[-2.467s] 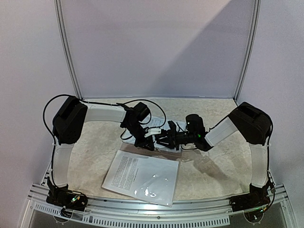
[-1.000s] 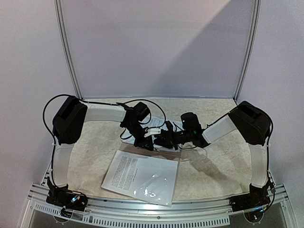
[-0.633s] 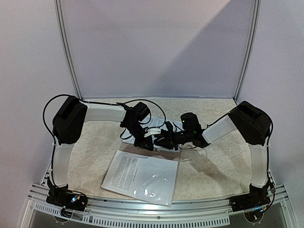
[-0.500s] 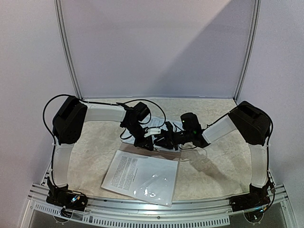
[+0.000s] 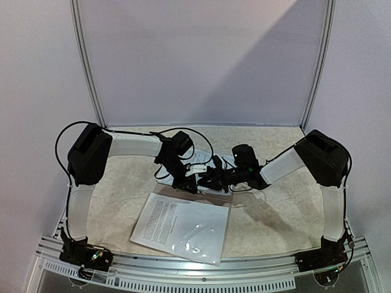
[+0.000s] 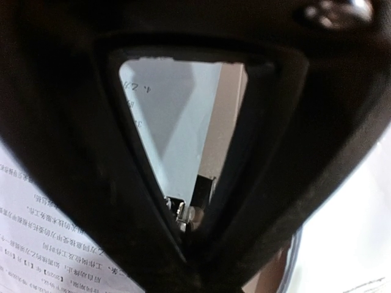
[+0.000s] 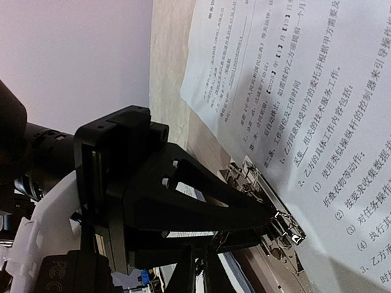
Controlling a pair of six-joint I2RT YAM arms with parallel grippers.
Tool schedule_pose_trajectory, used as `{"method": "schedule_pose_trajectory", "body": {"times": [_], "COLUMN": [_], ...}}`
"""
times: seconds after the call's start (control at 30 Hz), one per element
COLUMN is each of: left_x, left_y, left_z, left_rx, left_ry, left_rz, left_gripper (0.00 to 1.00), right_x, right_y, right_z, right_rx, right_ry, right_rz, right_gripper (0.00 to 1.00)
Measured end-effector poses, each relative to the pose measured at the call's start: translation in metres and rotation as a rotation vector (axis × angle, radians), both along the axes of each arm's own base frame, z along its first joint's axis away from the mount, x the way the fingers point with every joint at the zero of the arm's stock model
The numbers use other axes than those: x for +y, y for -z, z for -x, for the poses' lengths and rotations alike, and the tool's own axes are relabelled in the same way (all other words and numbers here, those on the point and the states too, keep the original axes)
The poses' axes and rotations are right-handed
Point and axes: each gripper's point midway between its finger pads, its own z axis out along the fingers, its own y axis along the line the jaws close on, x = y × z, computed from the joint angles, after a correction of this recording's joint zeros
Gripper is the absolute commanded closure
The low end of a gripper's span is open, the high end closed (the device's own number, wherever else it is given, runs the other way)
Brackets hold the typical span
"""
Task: Put the files into the folder
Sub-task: Clamp the folder with files in the spring clip on the folder.
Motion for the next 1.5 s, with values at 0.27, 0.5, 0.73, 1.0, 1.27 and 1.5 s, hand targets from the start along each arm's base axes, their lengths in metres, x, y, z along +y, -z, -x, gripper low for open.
{"method": "schedule_pose_trajectory", "body": {"times": [0.27, 0.5, 0.73, 1.0, 1.27, 1.5], "left_x": [0.001, 0.002, 0.002, 0.002, -0.008, -0.011], "left_y": [0.000, 0.000, -0.001, -0.004, -0.020, -0.024], "left_z": [0.000, 0.002, 0.006, 0.010, 0.002, -0.004], "left_rx": [-0.005, 0.006, 0.009, 0.010, -0.016, -0.046], "left_ry": [0.001, 0.001, 0.016, 0.036, 0.043, 0.054], "left_rz": [-0.007, -0.013, -0.014, -0.011, 0.026, 0.031], "left_gripper": [0.80, 0.69, 0.58, 0.53, 0.59, 0.80], "right_x": [-0.003, -0.011, -0.012, -0.014, -0.015, -0.017], "right_y": [0.003, 0.018, 0.021, 0.025, 0.028, 0.032], "right_z": [0.001, 0.007, 0.009, 0.009, 0.008, 0.006], "right_rx": [-0.013, -0.039, -0.083, -0.115, -0.130, -0.128], "right_ry": [-0.001, -0.016, -0.044, -0.062, -0.069, -0.070], "right_rz": [0.031, 0.125, 0.146, 0.174, 0.181, 0.185], "right_gripper": [0.99, 0.98, 0.98, 0.98, 0.98, 0.98]}}
